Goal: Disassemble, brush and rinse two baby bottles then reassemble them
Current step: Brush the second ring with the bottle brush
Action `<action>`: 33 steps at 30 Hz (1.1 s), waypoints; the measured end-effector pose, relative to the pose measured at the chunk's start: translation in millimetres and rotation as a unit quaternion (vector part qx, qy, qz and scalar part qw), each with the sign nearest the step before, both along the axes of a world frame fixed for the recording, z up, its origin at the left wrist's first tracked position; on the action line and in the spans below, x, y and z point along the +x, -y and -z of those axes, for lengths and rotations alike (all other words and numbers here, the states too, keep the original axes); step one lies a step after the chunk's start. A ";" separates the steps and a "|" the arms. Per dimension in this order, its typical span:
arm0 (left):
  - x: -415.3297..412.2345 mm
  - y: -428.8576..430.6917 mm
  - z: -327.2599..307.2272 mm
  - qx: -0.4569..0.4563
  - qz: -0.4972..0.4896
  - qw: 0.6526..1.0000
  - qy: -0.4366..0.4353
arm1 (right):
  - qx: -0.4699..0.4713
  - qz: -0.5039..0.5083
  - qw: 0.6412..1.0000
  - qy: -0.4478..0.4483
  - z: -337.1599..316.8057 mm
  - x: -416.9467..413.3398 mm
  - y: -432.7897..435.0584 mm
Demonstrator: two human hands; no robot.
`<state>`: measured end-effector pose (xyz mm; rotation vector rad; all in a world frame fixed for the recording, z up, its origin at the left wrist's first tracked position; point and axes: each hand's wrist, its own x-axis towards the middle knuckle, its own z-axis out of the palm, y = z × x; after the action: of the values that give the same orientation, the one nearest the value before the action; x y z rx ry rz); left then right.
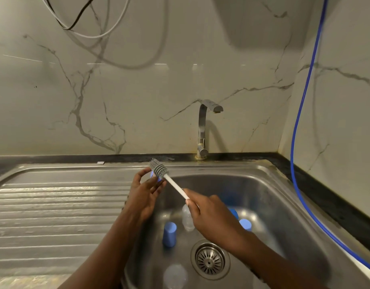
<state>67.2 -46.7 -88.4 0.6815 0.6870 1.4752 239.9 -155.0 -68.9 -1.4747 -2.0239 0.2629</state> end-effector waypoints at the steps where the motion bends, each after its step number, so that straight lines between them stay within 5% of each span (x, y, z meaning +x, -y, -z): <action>1: 1.5 1.4 -0.8 0.008 0.001 1.000 -0.015 | 0.002 0.011 1.000 0.004 1.1 -1.6 -1.7; 7: 20.6 17.6 -10.9 0.036 0.029 0.989 -0.143 | -0.037 0.077 0.996 -0.035 -4.7 9.4 -12.6; 16: 1.5 -0.8 -3.1 -0.012 -0.056 0.998 0.006 | -0.022 0.005 1.000 -0.003 -5.1 2.2 -0.8; 33: 8.0 0.7 -8.9 -0.024 0.015 0.999 0.033 | -0.036 0.057 0.995 -0.068 -5.2 5.2 -6.4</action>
<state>75.2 -47.4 -79.4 0.6020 0.6566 1.4438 245.0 -148.6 -63.8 -1.5668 -1.8330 0.3830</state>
